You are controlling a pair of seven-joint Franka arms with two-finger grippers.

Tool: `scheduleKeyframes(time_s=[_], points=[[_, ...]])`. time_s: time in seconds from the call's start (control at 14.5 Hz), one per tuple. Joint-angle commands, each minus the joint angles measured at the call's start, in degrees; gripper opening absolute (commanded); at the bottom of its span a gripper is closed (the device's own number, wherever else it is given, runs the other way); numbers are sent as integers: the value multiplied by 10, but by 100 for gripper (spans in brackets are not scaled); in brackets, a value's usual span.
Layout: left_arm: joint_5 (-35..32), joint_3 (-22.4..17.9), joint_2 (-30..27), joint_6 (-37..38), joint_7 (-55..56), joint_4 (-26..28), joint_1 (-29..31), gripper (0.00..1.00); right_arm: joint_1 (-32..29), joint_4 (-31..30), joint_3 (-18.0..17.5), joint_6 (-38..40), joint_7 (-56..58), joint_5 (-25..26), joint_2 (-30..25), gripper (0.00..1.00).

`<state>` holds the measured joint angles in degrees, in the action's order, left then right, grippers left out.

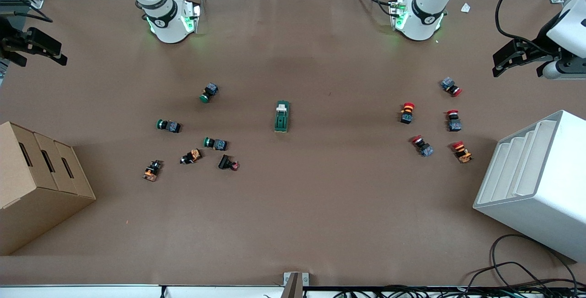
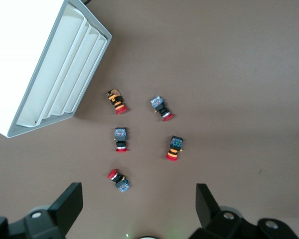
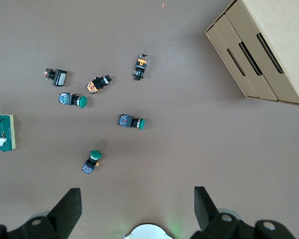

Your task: Close load switch with both arms

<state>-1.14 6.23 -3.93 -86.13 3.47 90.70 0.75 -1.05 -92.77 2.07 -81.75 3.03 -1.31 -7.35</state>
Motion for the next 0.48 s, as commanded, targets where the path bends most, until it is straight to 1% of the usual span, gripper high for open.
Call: scheduleKeyframes(time_s=[0.0, 0.14, 0.21, 0.28, 0.41], points=[[-11, -3, -1, 11, -2, -9, -5, 100, -9, -13, -7, -1, 6, 0, -13, 100], [-11, 0, 8, 11, 1, -17, -10, 100, -8, -11, -8, -1, 6, 3, -12, 100], [-10, 10, 16, 11, 4, -25, -15, 100, -7, -11, -8, -1, 5, 9, -12, 100], [-10, 27, 29, 11, 7, -29, -18, 100, -6, -11, -8, -1, 6, 9, -12, 100], [-10, 75, 37, 4, 12, -22, -18, 100, -6, -11, -8, -1, 6, 11, -12, 100]])
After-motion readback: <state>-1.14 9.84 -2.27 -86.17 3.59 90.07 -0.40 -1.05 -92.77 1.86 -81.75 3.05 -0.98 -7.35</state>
